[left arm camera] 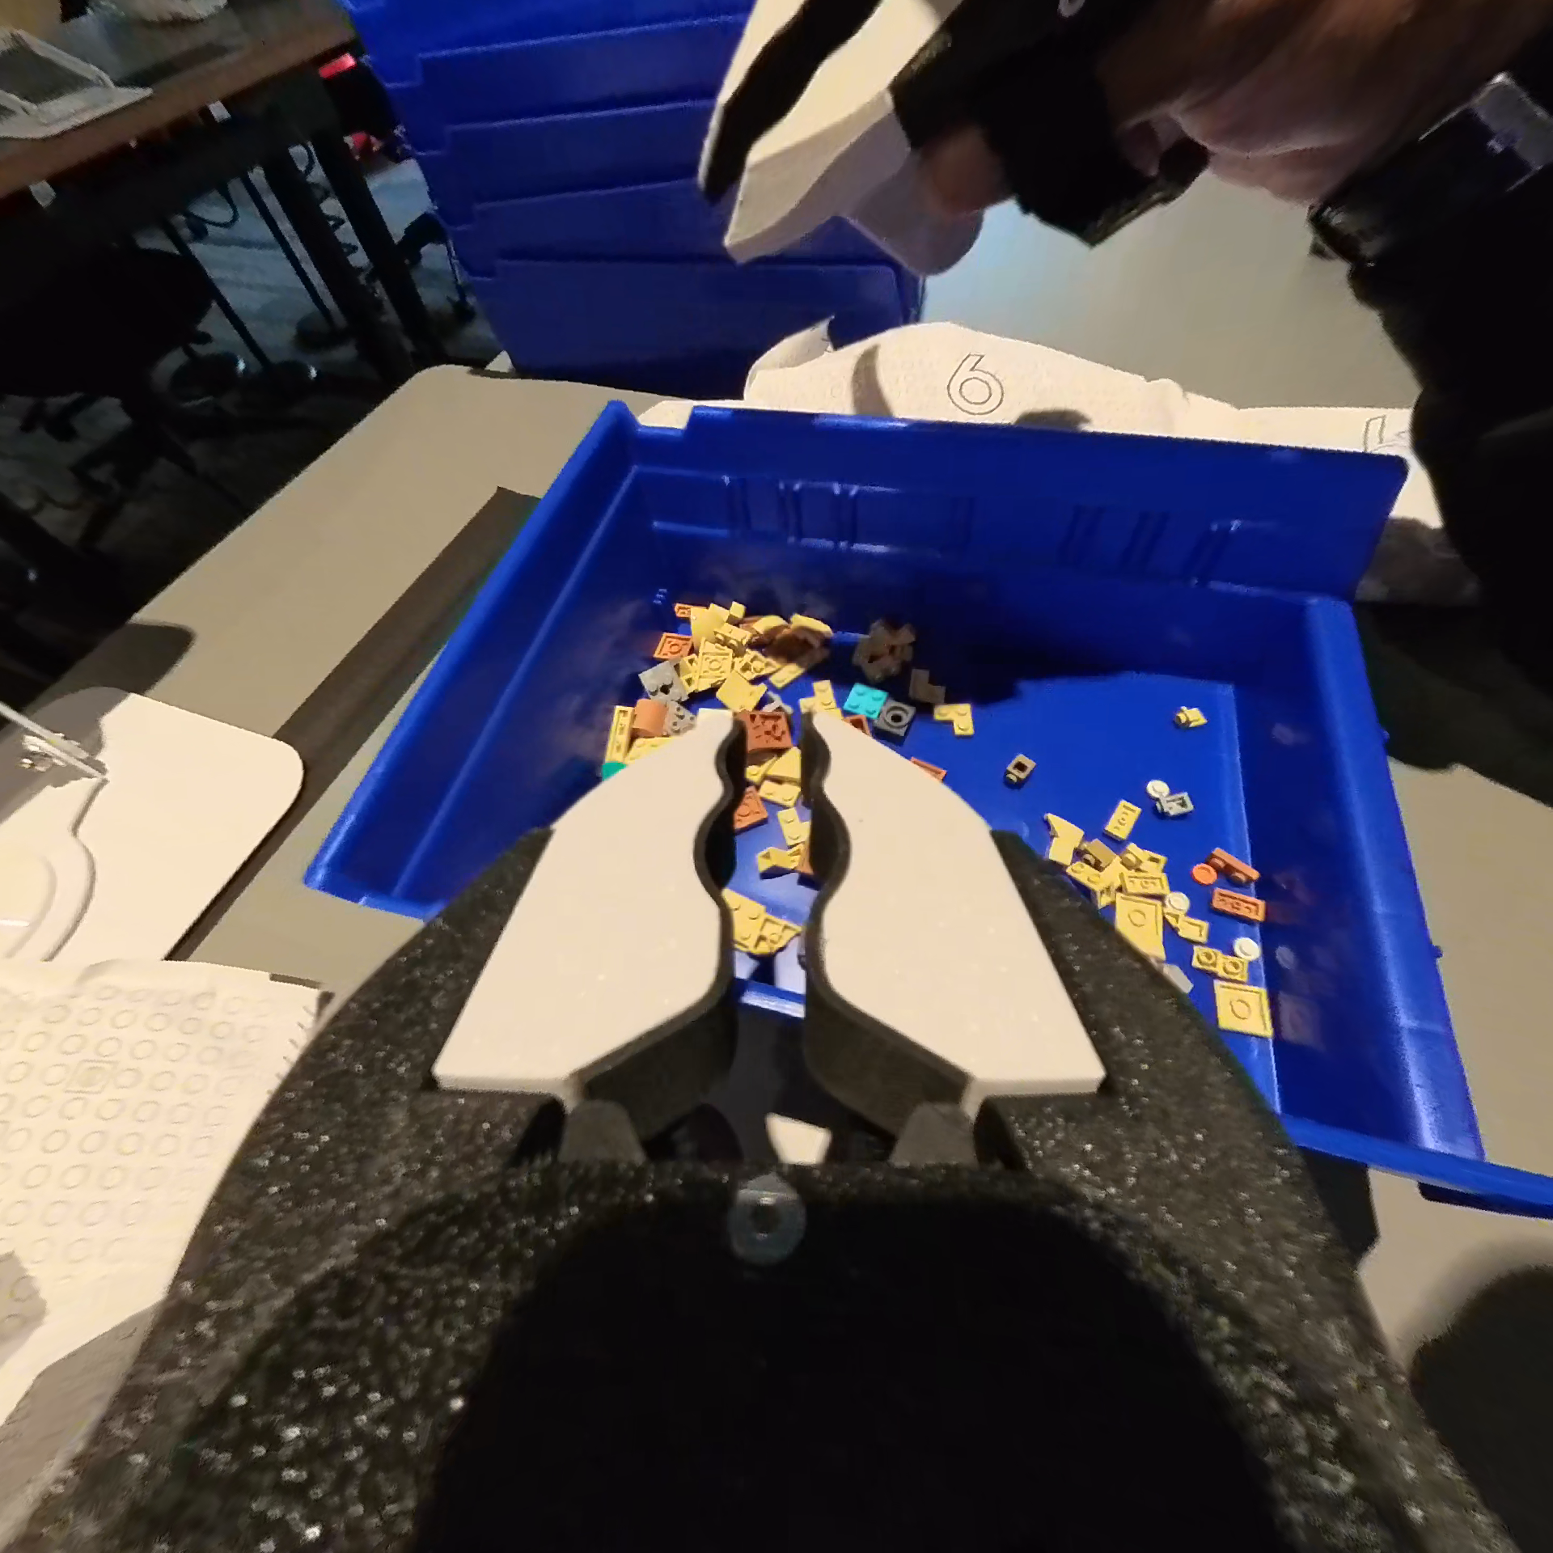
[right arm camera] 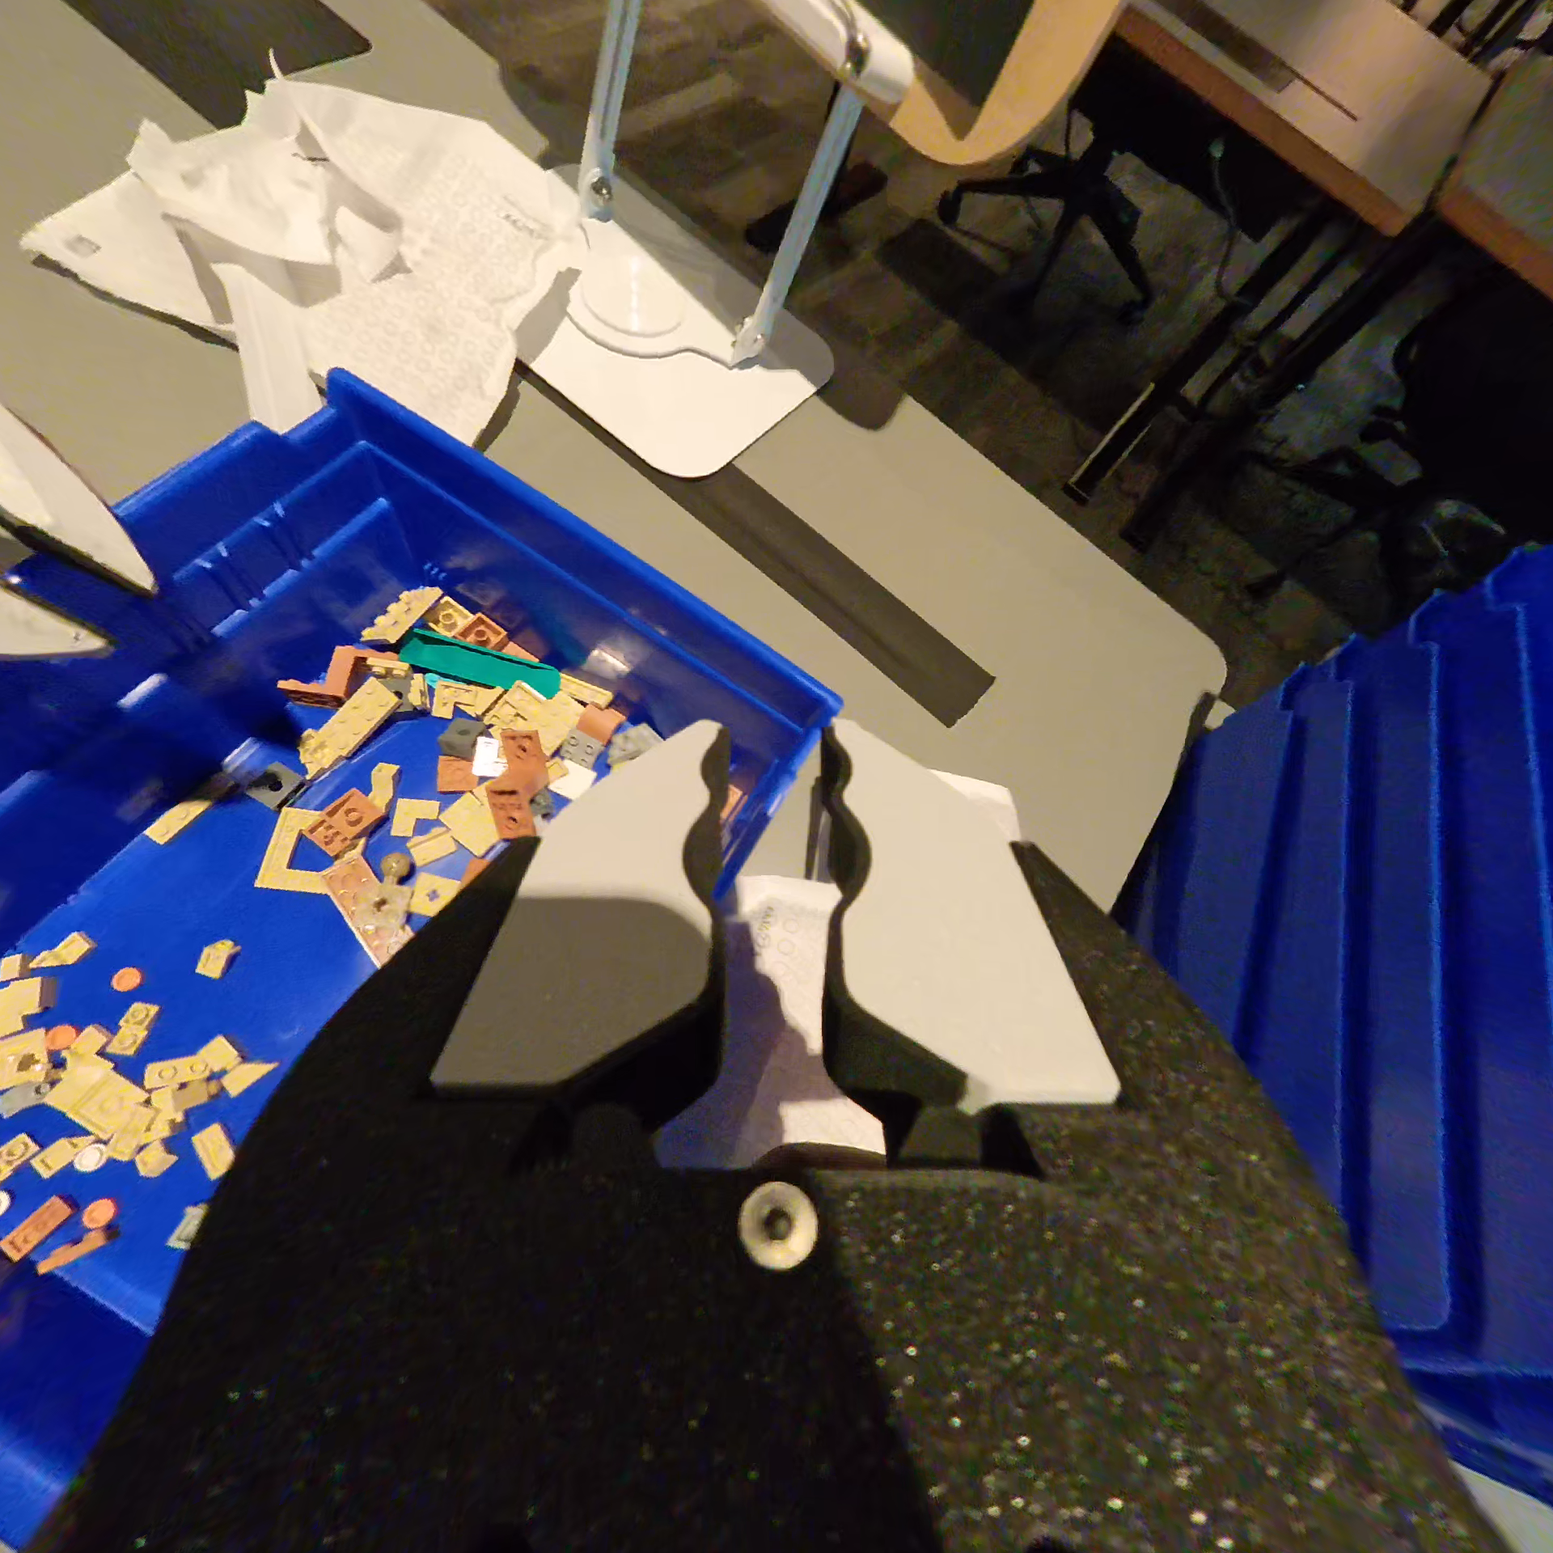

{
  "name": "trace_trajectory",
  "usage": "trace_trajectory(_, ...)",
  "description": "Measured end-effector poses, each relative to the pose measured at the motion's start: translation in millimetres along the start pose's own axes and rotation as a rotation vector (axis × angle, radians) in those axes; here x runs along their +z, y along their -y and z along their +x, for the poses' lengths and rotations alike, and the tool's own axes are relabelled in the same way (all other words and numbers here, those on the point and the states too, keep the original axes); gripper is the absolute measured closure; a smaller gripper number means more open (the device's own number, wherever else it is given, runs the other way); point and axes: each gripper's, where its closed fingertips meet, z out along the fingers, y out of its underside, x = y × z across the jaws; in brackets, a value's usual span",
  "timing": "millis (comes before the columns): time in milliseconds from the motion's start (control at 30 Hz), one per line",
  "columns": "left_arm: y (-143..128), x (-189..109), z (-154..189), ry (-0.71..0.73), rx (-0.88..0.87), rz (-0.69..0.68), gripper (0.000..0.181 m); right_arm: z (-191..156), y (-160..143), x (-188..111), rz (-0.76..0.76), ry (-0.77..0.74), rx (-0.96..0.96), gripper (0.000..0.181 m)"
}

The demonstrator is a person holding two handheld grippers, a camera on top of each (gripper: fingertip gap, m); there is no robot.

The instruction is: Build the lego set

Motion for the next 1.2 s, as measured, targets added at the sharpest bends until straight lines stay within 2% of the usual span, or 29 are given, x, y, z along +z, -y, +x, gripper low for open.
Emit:
trace_trajectory(600,-2.3,0.4,-3.5,-0.063,-0.137,0.017,0.17,-9.4,0.2,12.5,0.007,0.039,-0.015,0.162)
trace_trajectory(800,-0.7,0.2,2.4,-0.094,-0.116,0.026,0.166,-22.6,1.2,21.7,-0.009,0.065,-0.062,0.162)
trace_trajectory(1200,-1.5,-2.0,-5.2,-0.048,-0.07,0.026,0.163,-38.2,-0.4,28.3,-0.053,0.096,-0.109,0.162)
